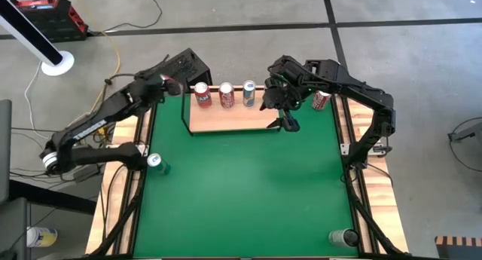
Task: Place canned beverage on shelf
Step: Put the orange soda can, aligned with the other orange soda can on the shelf
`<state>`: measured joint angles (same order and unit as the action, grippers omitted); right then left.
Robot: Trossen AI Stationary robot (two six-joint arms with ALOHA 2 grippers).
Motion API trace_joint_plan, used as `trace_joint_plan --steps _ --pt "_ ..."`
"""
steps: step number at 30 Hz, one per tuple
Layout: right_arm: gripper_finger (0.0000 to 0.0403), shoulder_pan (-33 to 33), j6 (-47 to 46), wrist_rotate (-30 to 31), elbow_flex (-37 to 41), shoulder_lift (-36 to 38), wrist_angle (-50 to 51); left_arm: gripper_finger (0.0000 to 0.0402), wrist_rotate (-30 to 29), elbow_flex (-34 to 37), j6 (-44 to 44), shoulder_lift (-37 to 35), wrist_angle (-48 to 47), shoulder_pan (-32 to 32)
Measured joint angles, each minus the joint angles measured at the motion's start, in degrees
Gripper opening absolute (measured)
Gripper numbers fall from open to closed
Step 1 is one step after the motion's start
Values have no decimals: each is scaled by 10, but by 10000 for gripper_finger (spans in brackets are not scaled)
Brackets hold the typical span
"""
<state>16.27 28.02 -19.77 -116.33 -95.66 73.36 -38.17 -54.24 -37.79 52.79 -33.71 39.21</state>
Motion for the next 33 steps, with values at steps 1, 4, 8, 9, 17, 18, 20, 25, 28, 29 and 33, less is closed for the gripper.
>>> trace_joint_plan --steps 1,4,8,9,17,18,20,25,28,29,33 --pt "344 0 -5 0 0 0 0 276 -7 -2 9 -11 8 -12" --pt "344 0 -24 1 0 0 -3 276 -15 -22 42 -28 43 -49" --pt "344 -2 -56 4 0 0 -7 276 -16 -41 89 -33 52 -103" --pt "344 -2 -66 4 0 0 -7 276 -15 -42 103 -33 59 -117" --pt "344 -2 -150 3 0 0 -6 276 350 -45 239 -5 143 -192" --pt "344 -3 -161 3 0 0 -4 276 392 -45 256 4 146 -202" --pt "344 -9 -177 4 0 0 3 276 451 -45 298 21 146 -224" --pt "344 -34 -211 4 0 0 17 281 509 -45 393 74 144 -277" --pt "344 -51 -238 10 0 0 17 281 520 -45 445 101 139 -294" --pt "344 -59 -249 20 0 0 16 281 521 -45 459 110 137 -298" --pt "344 -101 -314 82 2 0 13 282 531 -44 512 143 134 -308"
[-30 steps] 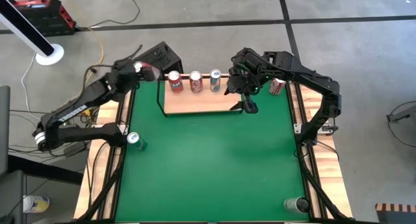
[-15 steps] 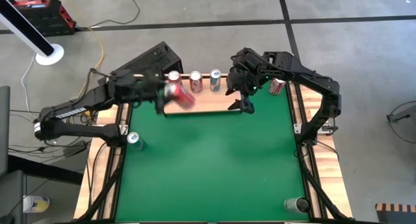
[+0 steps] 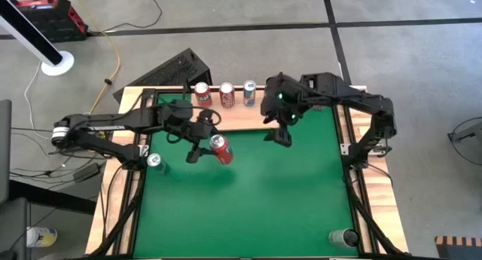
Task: Place canned beverage on shelf
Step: Put the orange soda can, aligned with the other orange soda can on the shelf
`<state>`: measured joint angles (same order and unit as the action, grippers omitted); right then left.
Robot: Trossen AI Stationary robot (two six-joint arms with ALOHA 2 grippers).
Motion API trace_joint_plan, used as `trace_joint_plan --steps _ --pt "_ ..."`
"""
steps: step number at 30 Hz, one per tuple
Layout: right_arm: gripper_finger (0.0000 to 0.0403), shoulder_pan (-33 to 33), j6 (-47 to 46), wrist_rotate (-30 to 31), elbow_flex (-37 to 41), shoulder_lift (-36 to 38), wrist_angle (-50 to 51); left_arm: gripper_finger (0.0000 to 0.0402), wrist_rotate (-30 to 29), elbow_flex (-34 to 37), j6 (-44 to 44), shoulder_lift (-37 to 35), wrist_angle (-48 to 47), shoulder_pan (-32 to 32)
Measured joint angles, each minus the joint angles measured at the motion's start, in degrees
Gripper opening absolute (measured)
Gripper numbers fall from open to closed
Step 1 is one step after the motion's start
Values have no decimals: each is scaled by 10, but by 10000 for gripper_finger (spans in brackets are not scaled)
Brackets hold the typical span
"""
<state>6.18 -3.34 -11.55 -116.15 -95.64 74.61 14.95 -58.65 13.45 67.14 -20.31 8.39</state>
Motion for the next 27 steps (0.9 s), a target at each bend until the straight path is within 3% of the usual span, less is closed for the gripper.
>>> trace_joint_plan --steps 5,12,16,20,27 --pt "341 -80 -83 88 74 32 -27 283 51 0 40 36 -3 -16" --pt "319 -169 -149 114 316 154 -225 283 68 0 52 81 8 -46" --pt "315 -176 -147 115 453 223 -364 284 29 0 107 108 7 -72" --pt "315 -180 -149 95 566 272 -472 284 15 0 87 142 22 -117" --pt "315 -208 -184 84 650 298 -591 284 -90 0 52 195 72 -195"
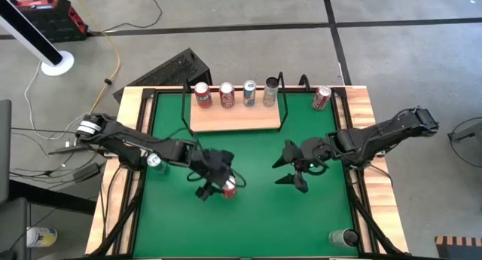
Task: Place canned beverage on shelf
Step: Put the orange soda can, aligned with the other orange soda can on the shelf
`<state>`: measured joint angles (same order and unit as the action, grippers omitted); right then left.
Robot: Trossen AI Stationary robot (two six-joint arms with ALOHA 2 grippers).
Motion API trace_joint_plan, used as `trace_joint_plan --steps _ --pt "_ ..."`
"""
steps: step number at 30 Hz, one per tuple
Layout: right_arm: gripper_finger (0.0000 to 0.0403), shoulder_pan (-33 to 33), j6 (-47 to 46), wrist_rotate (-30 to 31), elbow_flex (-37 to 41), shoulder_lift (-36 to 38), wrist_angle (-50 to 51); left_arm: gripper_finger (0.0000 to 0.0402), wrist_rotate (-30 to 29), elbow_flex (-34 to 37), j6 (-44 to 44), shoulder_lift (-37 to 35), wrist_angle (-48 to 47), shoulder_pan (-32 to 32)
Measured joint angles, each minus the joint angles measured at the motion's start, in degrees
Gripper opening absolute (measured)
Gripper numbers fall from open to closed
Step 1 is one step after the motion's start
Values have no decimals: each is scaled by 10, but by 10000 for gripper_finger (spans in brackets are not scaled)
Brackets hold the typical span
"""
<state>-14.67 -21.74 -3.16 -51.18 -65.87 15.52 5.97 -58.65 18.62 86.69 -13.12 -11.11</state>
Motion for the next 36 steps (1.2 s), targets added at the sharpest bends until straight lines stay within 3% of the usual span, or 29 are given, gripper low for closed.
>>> trace_joint_plan --steps 5,12,21,28,36 --pt "315 -13 -25 17 1 -19 -96 284 -29 0 29 35 17 -22" --pt "315 -16 -50 34 1 -61 -196 284 27 0 34 61 54 -29" --pt "315 -27 -102 33 1 -95 -202 305 53 0 49 62 44 -26" --pt "315 -37 -95 33 1 -96 -215 340 58 0 46 57 24 -23" --pt "315 -32 -65 32 1 -96 -217 345 37 0 47 27 -4 -20"
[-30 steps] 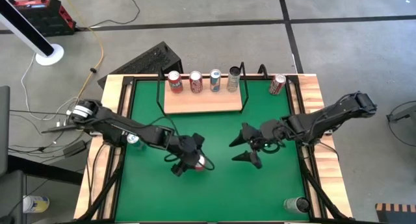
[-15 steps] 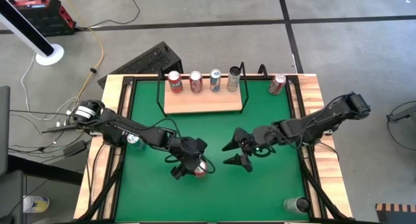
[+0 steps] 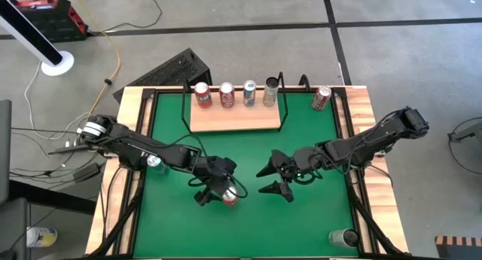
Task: Place canned beverage on shelf
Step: Put the orange soda can, aligned with the other orange soda can on the shelf
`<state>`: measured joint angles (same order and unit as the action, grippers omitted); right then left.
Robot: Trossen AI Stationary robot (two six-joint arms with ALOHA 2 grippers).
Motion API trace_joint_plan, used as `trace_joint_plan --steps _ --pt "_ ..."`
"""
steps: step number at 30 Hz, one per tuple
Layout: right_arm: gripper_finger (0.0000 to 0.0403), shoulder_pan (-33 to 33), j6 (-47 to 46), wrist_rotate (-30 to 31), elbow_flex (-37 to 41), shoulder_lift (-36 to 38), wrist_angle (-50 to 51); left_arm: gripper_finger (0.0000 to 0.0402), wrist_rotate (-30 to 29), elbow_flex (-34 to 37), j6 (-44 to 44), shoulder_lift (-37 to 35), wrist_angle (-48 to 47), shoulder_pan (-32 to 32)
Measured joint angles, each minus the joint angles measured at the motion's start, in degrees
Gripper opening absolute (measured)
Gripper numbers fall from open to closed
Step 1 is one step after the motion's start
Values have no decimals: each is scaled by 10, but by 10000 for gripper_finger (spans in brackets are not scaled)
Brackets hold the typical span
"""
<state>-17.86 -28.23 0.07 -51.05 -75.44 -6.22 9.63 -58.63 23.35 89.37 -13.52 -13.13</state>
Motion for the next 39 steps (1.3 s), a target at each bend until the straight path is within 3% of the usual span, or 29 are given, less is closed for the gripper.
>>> trace_joint_plan --steps 8,16,21,26,30,34,37,39 --pt "315 12 80 0 0 0 -19 346 -31 0 -55 -59 -69 1" --pt "315 19 158 -3 0 -1 -19 345 -41 5 -224 -120 -191 1" --pt "315 31 162 -38 0 -37 -26 318 -29 87 -323 -170 -141 -23" --pt "300 44 151 -77 0 -89 -34 256 -96 166 -395 -208 12 -54" --pt "265 58 139 -120 0 -103 -30 186 -129 183 -404 -204 46 -59" --pt "202 68 143 -125 -1 -121 -22 103 -83 191 -385 -176 43 -57" --pt "131 72 146 -138 -3 -143 -35 32 -32 191 -368 -143 67 -58" --pt "80 72 146 -145 -1 -156 -30 10 -7 191 -361 -119 96 -58"
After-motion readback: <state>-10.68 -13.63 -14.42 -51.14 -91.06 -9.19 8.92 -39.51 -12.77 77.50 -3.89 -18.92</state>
